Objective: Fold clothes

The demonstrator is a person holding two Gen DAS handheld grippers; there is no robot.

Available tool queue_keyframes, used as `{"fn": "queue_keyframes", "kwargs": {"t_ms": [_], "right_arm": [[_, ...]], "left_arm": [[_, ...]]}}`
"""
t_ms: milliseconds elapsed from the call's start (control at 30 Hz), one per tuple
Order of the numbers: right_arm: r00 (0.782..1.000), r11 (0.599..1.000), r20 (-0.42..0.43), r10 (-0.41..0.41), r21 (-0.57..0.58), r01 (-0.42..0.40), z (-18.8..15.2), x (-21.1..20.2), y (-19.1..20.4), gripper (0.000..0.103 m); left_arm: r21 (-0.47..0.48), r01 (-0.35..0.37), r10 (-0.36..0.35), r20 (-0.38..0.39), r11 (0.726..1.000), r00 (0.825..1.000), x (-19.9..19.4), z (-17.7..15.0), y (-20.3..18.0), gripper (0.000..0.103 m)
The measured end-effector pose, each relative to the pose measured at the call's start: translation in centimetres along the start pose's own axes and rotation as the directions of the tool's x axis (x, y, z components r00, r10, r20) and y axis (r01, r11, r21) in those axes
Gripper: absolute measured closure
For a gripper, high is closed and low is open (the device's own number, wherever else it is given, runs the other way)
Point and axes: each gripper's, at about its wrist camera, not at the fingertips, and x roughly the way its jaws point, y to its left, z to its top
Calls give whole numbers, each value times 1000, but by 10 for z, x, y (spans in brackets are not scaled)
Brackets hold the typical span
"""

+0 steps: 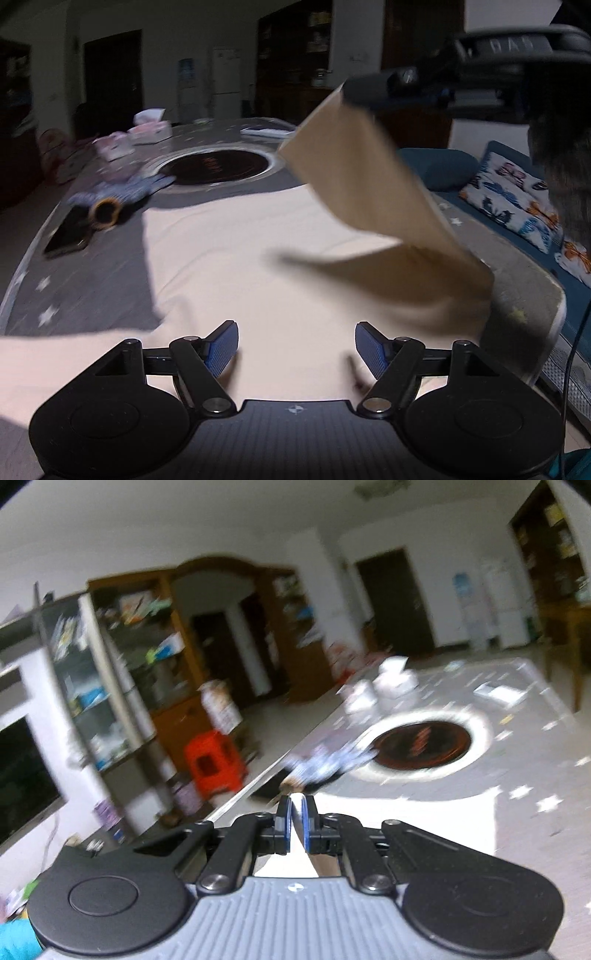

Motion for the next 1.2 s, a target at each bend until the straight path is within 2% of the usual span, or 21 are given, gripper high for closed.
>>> {"fn": "queue_keyframes", "kwargs": {"t_ms": [200, 300, 400, 467, 533, 600, 667, 700, 733, 767, 867, 933, 1067, 1200], "right_arm": [[992, 998, -109, 60, -23, -62, -17, 24, 16, 91], [993, 999, -119, 21, -46, -26, -18, 9, 12, 81], [988, 997, -144, -47, -62, 38, -20, -4, -4, 65], [978, 992, -184, -102, -85, 88, -24, -14, -17, 61], [963, 985, -224, -149, -118, 125, -32, -22, -26, 47], [944, 974, -267, -196, -161, 157, -43, -29, -35, 38], [924, 963, -304, -230, -205, 173, -55, -37, -40, 34], [916, 959, -319, -244, -221, 178, -60, -41, -42, 27], [910, 957, -330, -250, -228, 180, -64, -42, -44, 24], [905, 956, -342, -254, -234, 180, -69, -43, -46, 23], [894, 955, -370, -254, -245, 169, -82, -45, -48, 21], [888, 953, -384, -252, -258, 159, -89, -40, -47, 20], [864, 924, -395, -311, -339, 178, -101, -36, -48, 19], [859, 915, -384, -338, -348, 204, -101, -43, -54, 17]], "left_arm": [[-41, -25, 25, -2, 999, 1000, -8, -8, 17, 30], [-53, -24, 25, 11, 998, 1000, -10, -7, 20, 30], [-55, -12, 12, 14, 998, 1000, -8, -4, 19, 32], [-53, -6, 6, 4, 999, 1000, -1, -1, 19, 40], [-55, -4, 3, -9, 998, 1000, 4, -1, 18, 47], [-58, -4, 3, -24, 998, 1000, 8, -1, 17, 54], [-60, -6, 4, -37, 998, 999, 12, -2, 17, 69], [-59, -12, 10, -36, 998, 999, 12, -2, 17, 72], [-59, -18, 16, -37, 998, 999, 12, -2, 17, 82], [-64, -21, 19, -40, 998, 999, 12, -1, 17, 89], [-98, -25, 20, -45, 995, 999, 9, 3, 20, 94], [-100, -30, 27, -31, 995, 999, 3, 7, 20, 95], [-119, -28, 27, -7, 993, 1000, -13, 11, 19, 96], [-128, -38, 35, -21, 991, 999, -17, 9, 21, 96]]}}
